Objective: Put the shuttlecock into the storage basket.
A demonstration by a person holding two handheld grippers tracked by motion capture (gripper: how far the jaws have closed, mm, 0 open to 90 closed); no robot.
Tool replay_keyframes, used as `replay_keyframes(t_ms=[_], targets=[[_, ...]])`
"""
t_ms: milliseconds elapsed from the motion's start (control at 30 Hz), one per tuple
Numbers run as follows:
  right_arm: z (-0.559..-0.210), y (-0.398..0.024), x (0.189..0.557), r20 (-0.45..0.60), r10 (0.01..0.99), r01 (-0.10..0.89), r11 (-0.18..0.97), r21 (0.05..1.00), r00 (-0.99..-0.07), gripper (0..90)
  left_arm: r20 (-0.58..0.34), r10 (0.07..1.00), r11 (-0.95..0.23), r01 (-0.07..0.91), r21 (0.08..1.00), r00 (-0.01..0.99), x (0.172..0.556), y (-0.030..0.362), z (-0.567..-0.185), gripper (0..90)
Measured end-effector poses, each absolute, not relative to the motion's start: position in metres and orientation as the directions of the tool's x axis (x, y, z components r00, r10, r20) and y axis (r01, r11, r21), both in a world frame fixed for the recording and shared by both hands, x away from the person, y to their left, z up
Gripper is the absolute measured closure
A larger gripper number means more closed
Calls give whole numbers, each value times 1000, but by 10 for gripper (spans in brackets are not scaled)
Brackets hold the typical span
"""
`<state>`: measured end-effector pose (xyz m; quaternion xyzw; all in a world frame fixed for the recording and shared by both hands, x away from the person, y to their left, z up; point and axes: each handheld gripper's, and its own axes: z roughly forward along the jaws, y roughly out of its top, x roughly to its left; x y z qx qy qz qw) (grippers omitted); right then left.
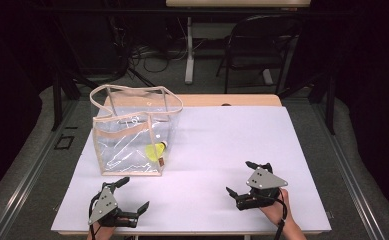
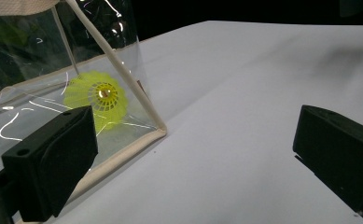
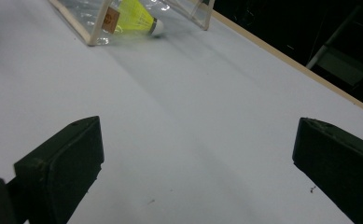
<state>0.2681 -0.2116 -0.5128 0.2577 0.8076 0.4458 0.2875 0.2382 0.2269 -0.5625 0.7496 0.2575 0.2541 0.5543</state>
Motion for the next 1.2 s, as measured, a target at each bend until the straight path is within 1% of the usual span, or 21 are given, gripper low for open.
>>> replay_keyframes(t_ms=[133, 367, 600, 900, 1200], targets=[[-520, -214, 262, -249, 661, 153, 487, 860, -707, 0, 97, 667, -255, 104, 961, 738, 239, 227, -563, 0], [-527, -221, 251, -232, 662, 139, 458, 878, -713, 0, 99, 666, -258, 104, 961, 739, 238, 227, -563, 0], [-532, -225, 241, -243, 664, 113, 446, 888, -708, 0, 99, 664, -258, 103, 961, 741, 239, 227, -563, 0], [-537, -229, 229, -246, 683, 103, 427, 898, -688, 0, 100, 659, -259, 100, 961, 746, 238, 226, -563, 0], [-538, -234, 227, -227, 708, 108, 394, 913, -669, 0, 102, 662, -257, 97, 962, 743, 238, 226, -562, 0]])
